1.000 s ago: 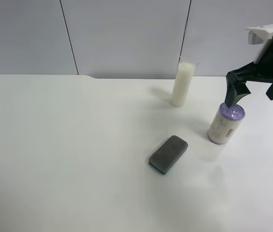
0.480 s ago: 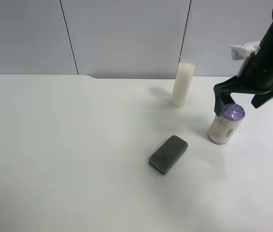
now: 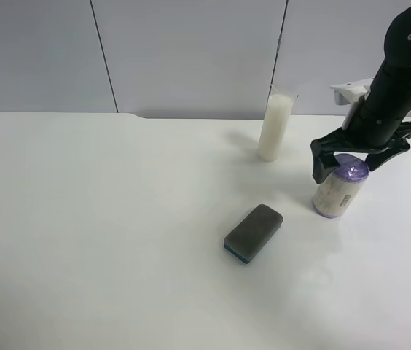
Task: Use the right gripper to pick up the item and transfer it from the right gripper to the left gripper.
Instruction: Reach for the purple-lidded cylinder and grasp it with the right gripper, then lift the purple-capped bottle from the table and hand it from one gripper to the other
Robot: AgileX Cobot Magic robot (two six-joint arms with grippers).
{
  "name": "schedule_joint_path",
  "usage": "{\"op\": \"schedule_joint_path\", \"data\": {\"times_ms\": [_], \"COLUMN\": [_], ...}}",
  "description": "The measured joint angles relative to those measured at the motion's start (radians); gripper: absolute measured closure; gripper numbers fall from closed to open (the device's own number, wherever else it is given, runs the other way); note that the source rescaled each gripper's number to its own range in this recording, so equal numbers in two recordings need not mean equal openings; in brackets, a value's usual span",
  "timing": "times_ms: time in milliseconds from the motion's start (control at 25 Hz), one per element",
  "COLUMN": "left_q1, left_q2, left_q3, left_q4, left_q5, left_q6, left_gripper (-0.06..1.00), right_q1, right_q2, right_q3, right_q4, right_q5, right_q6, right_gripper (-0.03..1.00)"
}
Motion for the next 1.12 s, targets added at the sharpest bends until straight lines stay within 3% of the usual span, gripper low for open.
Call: {"op": "schedule_joint_path", "data": {"times_ms": [520,600,640,720,800,840,1120], "left_q1": [0.000,0.000,0.000,0.000,0.000,0.000,0.000], "left_q2": [0.000,0.000,0.000,0.000,0.000,0.000,0.000], "left_q3": [0.000,0.000,0.000,0.000,0.000,0.000,0.000], "left_q4": [0.000,0.000,0.000,0.000,0.000,0.000,0.000], "left_q5": [0.000,0.000,0.000,0.000,0.000,0.000,0.000], "left_q6": [0.000,0.000,0.000,0.000,0.000,0.000,0.000], "left_gripper": [-0.06,-0.06,-0.06,-0.06,-0.06,-0.06,-0.06], "right_q1": [0.000,0.000,0.000,0.000,0.000,0.000,0.000], "right_q2": [0.070,0.070,0.070,0.070,0.070,0.070,0.070], "right_q3": [0.000,0.000,0.000,0.000,0.000,0.000,-0.002], "right_q4": [-0.015,-0.026,-0.031,-0.034,-0.037,-0.037,-0.037], "right_q5": [-0.004,-0.004,-0.004,-0.004,-0.004,-0.004,-0.004], "right_q6": [-0.002,-0.002,-0.002,-0.002,-0.002,-0.002,-0.002], "right_gripper": [-0.01,0.10,0.21,0.47,0.88,0.97,0.97]}}
